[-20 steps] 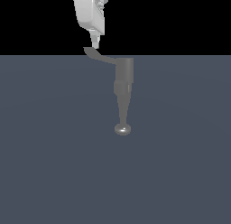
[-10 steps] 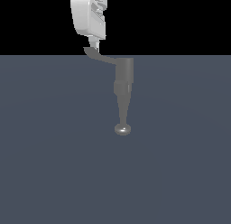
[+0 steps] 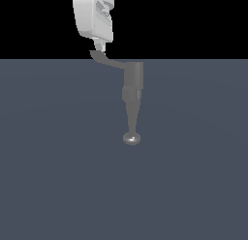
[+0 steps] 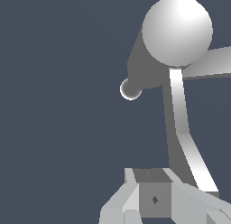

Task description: Turn on the faucet by rotating a designated handle.

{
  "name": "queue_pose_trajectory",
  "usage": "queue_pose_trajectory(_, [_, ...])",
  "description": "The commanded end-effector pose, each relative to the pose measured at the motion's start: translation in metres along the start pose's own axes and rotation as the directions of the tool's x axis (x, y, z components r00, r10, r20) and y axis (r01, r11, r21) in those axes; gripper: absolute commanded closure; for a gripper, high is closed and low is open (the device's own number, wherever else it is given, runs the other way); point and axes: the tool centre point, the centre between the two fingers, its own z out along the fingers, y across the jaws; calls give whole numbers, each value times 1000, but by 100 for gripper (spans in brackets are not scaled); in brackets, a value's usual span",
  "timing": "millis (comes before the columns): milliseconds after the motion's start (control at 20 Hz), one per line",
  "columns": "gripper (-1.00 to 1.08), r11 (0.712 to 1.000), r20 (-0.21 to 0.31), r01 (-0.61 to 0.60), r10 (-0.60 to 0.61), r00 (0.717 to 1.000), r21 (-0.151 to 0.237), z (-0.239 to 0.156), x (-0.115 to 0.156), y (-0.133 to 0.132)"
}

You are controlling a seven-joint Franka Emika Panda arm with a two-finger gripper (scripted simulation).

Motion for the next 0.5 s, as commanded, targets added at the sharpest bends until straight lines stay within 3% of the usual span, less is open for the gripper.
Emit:
queue_pose_trajectory(0, [108, 1000, 0, 0, 0, 1000, 0, 0, 0, 8])
queue_pose_trajectory(450, [108, 1000, 0, 0, 0, 1000, 0, 0, 1, 36])
